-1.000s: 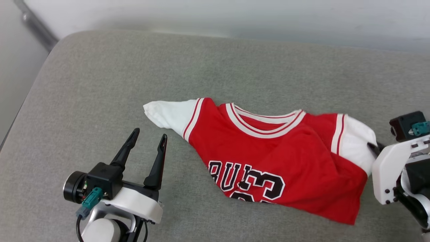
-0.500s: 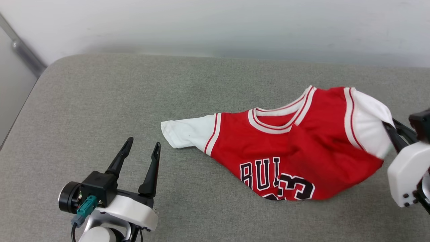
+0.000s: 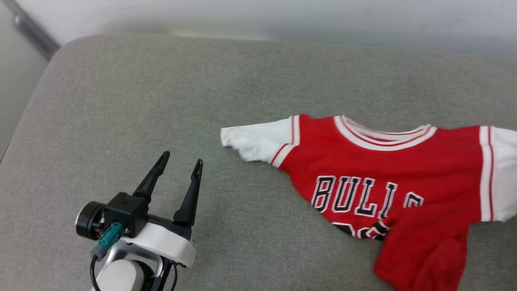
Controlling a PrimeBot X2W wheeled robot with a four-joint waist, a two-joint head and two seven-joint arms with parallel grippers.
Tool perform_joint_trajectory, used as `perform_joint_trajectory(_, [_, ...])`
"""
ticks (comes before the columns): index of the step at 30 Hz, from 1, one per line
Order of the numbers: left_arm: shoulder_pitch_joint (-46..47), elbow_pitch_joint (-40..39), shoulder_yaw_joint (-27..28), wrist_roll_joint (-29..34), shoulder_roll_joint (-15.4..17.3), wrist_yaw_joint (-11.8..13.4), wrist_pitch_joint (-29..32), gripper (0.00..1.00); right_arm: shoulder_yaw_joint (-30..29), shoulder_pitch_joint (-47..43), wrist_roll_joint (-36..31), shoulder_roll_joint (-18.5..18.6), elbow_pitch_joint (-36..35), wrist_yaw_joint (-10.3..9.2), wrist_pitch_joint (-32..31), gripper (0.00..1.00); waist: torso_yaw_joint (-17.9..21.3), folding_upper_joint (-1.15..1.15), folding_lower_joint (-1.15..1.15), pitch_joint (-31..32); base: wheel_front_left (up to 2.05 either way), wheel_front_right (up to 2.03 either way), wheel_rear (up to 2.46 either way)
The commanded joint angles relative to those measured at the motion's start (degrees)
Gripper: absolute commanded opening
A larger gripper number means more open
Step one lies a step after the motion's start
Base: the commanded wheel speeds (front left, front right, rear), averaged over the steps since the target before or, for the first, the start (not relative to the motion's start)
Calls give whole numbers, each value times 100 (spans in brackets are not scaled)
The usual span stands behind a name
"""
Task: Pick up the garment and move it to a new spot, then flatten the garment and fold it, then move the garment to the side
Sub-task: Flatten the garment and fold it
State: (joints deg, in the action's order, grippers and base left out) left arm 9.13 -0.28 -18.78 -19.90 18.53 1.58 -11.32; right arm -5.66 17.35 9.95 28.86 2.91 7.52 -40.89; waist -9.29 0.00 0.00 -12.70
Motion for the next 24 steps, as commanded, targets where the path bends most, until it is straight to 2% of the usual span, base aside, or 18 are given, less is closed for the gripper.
perform_joint_trajectory(1, [82,-6,-17,26,-8,1,-8,100,-34,146,-97,0,160,-6,22,0,-113,0,0,-113,0,0,0])
perform_joint_trajectory(9, [273,38,-80,13,-45,-27,11,100,-195,653,-921,-3,1799,-6,325,0,-331,0,0,-393,0,0,0])
perform_joint_trajectory(10, [296,46,-82,5,-49,-26,3,100,-191,693,-1023,-9,1959,-6,399,17,-342,0,0,-409,0,0,0])
perform_joint_trajectory(11, [308,52,-80,-2,-49,-21,-4,100,-190,747,-1103,-32,2118,-6,484,100,-346,0,0,-426,0,0,0])
perform_joint_trajectory(18, [293,155,-26,-60,-20,45,-36,100,-151,1087,-1204,-302,2739,-5,1053,100,-181,0,0,-296,0,0,0])
perform_joint_trajectory(24, [165,192,145,-221,4,73,-128,100,-77,1188,-800,-512,2491,-5,1787,100,127,0,0,31,0,0,0])
